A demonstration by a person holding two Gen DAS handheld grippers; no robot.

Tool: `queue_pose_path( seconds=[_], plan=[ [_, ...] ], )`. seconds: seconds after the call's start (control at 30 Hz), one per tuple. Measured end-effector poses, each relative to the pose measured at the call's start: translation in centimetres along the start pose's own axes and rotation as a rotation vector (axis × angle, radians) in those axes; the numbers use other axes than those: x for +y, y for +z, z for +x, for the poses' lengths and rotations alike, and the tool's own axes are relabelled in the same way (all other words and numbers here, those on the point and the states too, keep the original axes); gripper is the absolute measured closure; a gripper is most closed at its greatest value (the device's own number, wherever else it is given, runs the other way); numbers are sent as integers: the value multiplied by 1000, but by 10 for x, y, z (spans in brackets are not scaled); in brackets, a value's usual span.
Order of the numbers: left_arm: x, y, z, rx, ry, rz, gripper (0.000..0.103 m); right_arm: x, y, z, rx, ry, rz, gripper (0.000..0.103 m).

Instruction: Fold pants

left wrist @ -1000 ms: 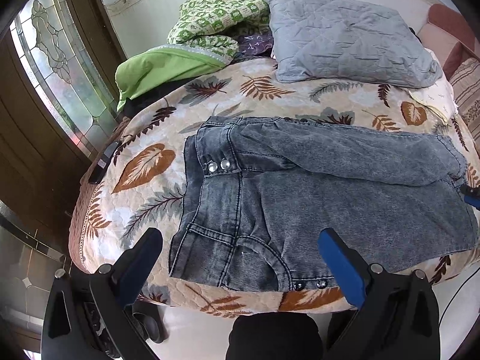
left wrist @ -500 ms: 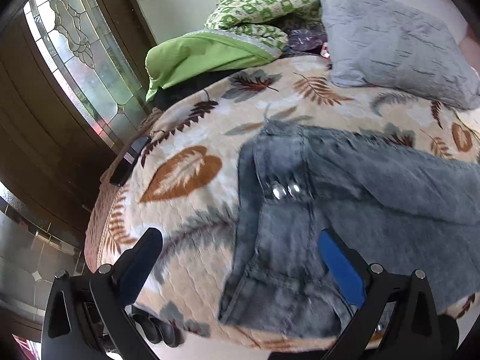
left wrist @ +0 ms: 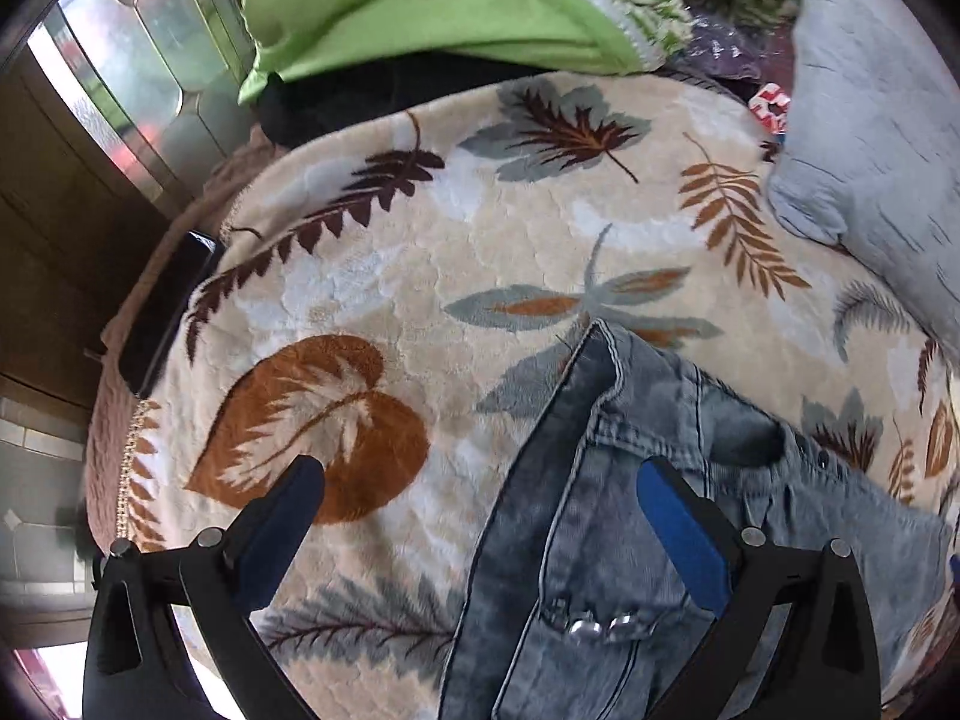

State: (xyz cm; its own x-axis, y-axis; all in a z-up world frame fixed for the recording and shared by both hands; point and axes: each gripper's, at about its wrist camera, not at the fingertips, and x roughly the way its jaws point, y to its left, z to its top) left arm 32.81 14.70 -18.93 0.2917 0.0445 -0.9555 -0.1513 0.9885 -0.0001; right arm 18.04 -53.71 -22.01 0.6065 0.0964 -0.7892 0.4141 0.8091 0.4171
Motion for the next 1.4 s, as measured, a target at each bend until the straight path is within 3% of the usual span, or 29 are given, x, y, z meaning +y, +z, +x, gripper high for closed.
queue_pose_path(
  seconds=[0.23, 0.33, 0.4, 0.47, 0.5, 0.67, 0.73, 1.03, 1.13, 1.17, 1.3, 1.4],
  plan=[
    [-17, 35, 28, 40, -88, -51, 1, 3, -2, 8, -8, -24, -27, 22],
    [-31, 47, 47, 95, -123, -41, 18, 4, 2, 6, -17, -24, -29, 22],
    [-39, 51, 61, 145, -171, -37, 23, 5, 3, 4, -29, -30, -41, 22],
    [-44, 52, 72, 178, -195, -39, 44, 6, 4, 3, -30, -33, -53, 22],
    [-46, 51, 77, 195, -214, -46, 49, 6, 4, 4, -30, -34, -55, 22],
    [-58, 50, 82, 192, -266, -3, 81, 1, 7, 5, -32, -45, -49, 22],
    [-59, 49, 82, 187, -265, 2, 88, 0, 8, 5, -34, -44, -44, 22],
    [-63, 50, 91, 188, -280, -21, 82, -2, 19, 12, 17, 11, -25, 22],
    [-68, 52, 94, 159, -268, -20, 86, -6, 26, 18, 34, 16, -5, 22],
    [-69, 51, 94, 147, -265, -18, 94, -8, 27, 21, 41, 18, 2, 22],
    [-73, 49, 92, 114, -252, -12, 97, -14, 33, 38, 63, -74, -21, 22],
    [-76, 42, 82, 99, -258, -10, 98, -21, 33, 54, 108, -37, 5, 23]
  ],
)
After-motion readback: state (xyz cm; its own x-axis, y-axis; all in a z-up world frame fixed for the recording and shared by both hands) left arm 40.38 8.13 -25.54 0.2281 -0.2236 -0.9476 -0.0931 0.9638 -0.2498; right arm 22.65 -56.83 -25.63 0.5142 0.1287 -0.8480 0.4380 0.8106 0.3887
